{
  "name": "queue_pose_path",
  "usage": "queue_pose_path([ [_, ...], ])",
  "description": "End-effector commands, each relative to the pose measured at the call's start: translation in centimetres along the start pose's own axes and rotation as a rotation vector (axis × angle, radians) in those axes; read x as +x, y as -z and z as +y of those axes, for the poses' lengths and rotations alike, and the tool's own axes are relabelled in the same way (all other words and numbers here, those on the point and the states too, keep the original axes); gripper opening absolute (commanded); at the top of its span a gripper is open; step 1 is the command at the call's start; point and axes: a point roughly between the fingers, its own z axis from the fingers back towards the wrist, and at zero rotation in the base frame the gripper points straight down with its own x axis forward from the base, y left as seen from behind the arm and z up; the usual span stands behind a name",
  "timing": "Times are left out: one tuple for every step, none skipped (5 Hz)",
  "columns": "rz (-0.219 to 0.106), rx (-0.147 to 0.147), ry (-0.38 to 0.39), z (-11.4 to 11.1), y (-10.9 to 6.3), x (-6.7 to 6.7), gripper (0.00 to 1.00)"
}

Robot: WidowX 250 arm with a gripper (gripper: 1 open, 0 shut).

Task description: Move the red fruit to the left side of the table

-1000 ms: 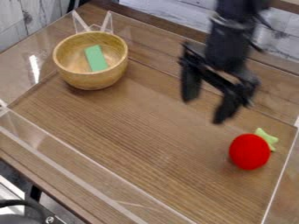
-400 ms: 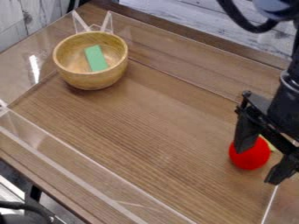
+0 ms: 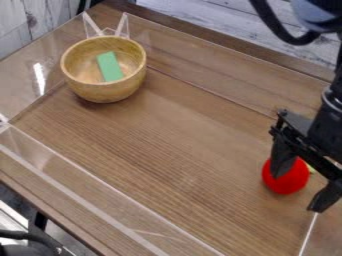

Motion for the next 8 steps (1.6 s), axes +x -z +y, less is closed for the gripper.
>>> queue_pose_path([
  [-0.043,0.007,-0.023,0.4,0.1,0.4,1.00],
  [-0.058,0.022,0.010,0.7,1.0,0.6,1.00],
  [-0.084,0.038,0.038,1.0,1.4,1.0,1.00],
  [-0.108,0.049,0.022,1.8,0.6,1.8,1.00],
  [-0.133,0.060,0.009,2.3,-0.1,2.4,1.00],
  [-0.153,0.064,-0.001,2.6,-0.6,2.8,1.00],
  [-0.168,0.063,0.031,3.1,-0.1,3.0,1.00],
  [-0.177,0.062,0.063,3.5,0.5,3.2,1.00],
])
